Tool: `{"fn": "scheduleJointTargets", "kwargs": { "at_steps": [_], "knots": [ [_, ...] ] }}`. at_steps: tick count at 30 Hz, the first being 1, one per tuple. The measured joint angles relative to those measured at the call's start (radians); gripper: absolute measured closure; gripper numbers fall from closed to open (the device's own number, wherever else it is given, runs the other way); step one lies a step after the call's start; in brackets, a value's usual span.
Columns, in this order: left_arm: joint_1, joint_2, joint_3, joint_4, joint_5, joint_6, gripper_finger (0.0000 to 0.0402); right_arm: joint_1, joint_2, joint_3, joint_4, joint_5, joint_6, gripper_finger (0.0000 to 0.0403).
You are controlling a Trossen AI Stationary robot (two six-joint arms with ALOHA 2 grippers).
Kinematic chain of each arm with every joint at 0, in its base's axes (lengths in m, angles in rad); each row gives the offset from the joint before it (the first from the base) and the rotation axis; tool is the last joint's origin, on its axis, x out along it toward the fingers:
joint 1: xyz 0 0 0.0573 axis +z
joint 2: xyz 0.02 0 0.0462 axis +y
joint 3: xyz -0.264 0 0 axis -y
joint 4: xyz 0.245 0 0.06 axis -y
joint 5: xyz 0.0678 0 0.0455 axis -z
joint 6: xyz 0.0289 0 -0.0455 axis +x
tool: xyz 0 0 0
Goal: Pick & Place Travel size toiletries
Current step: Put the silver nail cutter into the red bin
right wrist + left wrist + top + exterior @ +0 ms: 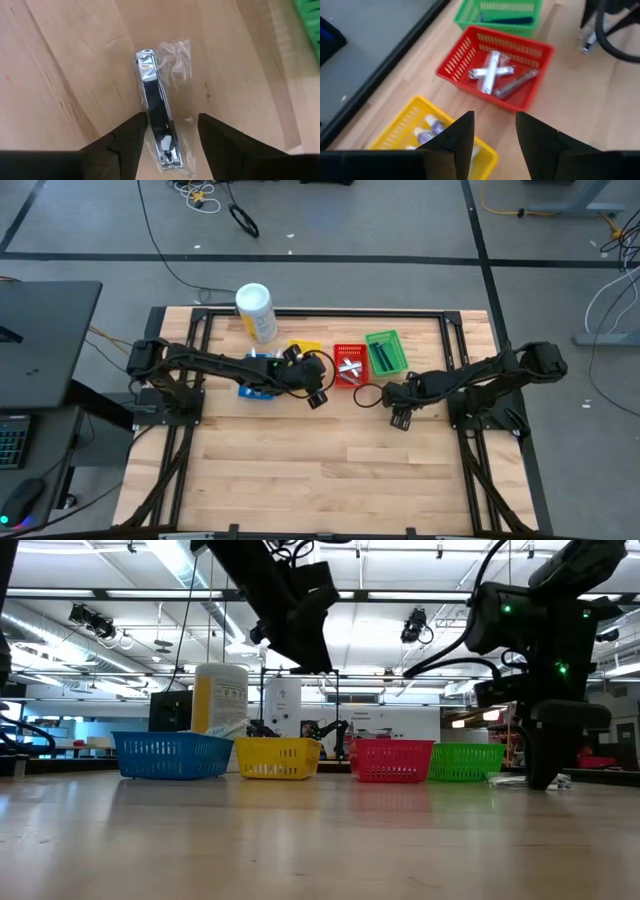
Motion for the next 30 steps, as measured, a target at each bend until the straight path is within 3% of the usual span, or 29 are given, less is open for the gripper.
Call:
{"fn": "scheduleJointTargets", "kwargs": {
  "at_steps": [4,14,19,26,30],
  "knots": [
    [-0.038,-0.009,0.0,-0.028,-0.002,-0.046,0.0254,0.0,0.001,-0.004,0.014,-0.006,0.0,0.0223],
    [-0.142,-0.143,-0.001,-0.173,-0.066,-0.19,0.0263,0.001,0.003,-0.006,0.08,-0.03,0.043,0.0338],
    [-0.199,-0.173,-0.002,-0.18,-0.185,-0.215,0.0263,0.013,0.012,0.051,0.255,-0.055,0.049,0.0343],
    [-0.23,-0.174,-0.002,-0.178,-0.19,-0.243,0.0263,0.036,0.01,0.205,0.559,-0.034,-0.111,0.0345],
    [-0.243,-0.174,-0.002,-0.178,-0.19,-0.248,0.0263,0.019,0.009,0.289,0.554,0.14,-0.172,0.0346]
  ]
}}
